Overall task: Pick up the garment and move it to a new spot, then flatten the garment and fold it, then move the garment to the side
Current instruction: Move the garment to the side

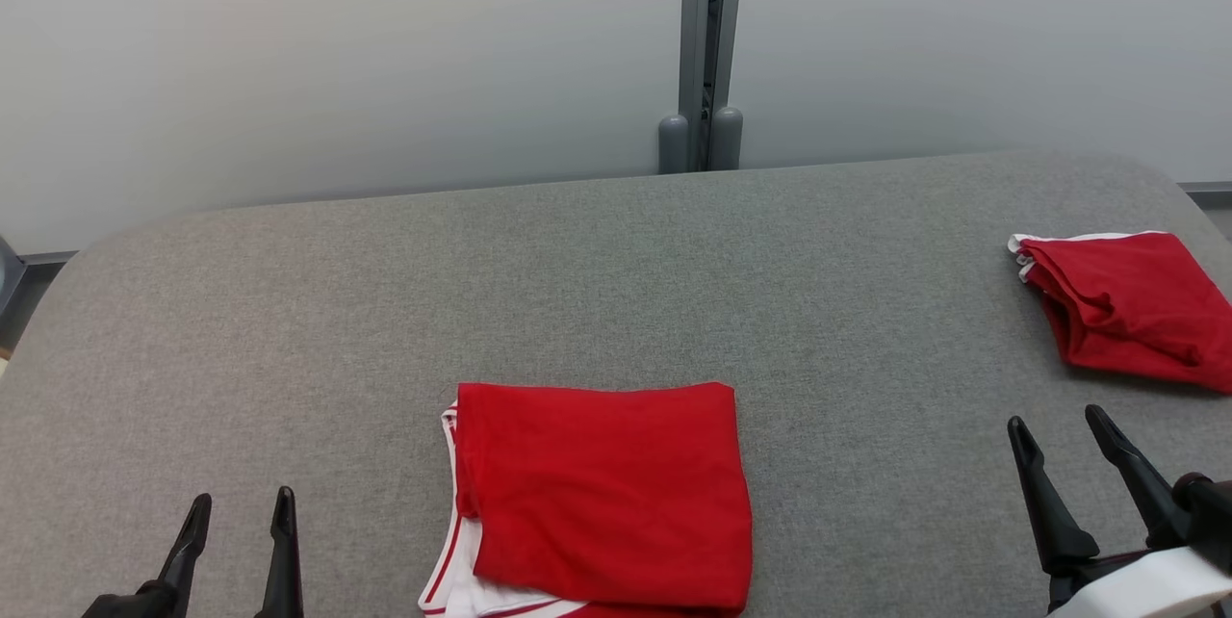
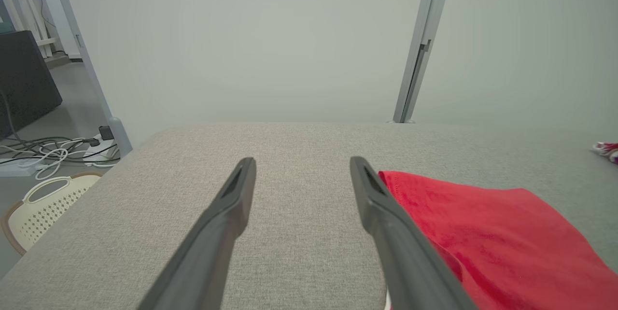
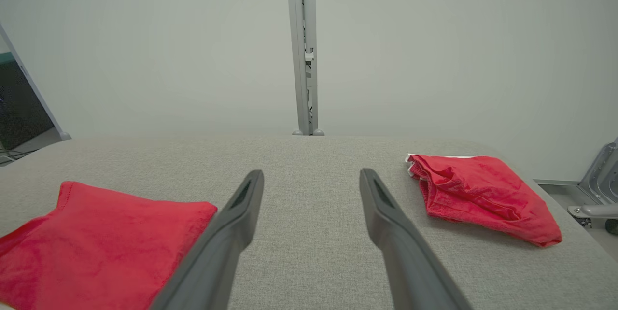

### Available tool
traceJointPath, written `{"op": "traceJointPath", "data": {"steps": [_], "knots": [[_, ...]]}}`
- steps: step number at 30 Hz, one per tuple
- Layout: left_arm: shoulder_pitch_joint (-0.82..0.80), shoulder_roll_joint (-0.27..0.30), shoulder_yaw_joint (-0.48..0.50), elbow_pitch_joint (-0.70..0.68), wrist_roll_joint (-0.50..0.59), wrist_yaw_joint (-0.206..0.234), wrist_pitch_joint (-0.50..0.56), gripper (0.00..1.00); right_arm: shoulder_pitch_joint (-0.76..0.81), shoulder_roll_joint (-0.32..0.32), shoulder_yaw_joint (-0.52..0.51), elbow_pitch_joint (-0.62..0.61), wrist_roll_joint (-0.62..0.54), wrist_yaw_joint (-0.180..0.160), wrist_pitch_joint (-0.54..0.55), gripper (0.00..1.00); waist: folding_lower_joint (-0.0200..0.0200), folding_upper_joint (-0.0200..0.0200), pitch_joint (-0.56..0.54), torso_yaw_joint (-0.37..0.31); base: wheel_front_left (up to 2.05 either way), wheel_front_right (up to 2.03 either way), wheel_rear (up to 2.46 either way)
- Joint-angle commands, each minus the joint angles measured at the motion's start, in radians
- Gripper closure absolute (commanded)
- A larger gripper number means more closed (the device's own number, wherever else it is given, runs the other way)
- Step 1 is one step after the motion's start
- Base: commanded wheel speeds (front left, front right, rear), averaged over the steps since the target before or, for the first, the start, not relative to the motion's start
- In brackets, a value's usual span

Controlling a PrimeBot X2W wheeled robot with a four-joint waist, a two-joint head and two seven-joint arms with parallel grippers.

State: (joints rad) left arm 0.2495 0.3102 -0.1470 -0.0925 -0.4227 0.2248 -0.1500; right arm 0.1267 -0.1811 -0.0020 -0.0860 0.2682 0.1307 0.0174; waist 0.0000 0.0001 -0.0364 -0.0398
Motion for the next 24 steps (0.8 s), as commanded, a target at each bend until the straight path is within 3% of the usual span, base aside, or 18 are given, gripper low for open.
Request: {"op": "traceJointPath", "data": {"steps": [1, 14, 24], "knots": [[0.002, 0.008, 0.002, 0.0, -0.005, 0.004, -0.001, 0.0, 0.007, -0.001, -0.006, -0.004, -0.008, 0.0, 0.005, 0.0, 0.0, -0.0001, 0.001, 0.0, 0.0, 0.0, 0.0], [-0.033, 0.01, -0.014, -0.001, -0.004, -0.001, 0.005, 0.0, 0.008, 0.007, -0.026, -0.01, -0.016, 0.0, 0.022, 0.0, 0.0, -0.0001, 0.018, 0.026, 0.0, 0.0, 0.0], [-0.14, 0.001, -0.044, -0.002, 0.007, -0.024, -0.01, 0.0, -0.028, 0.021, -0.036, 0.029, -0.014, 0.0, 0.02, 0.0, 0.0, -0.0001, 0.113, 0.139, 0.0, 0.0, 0.0]]}}
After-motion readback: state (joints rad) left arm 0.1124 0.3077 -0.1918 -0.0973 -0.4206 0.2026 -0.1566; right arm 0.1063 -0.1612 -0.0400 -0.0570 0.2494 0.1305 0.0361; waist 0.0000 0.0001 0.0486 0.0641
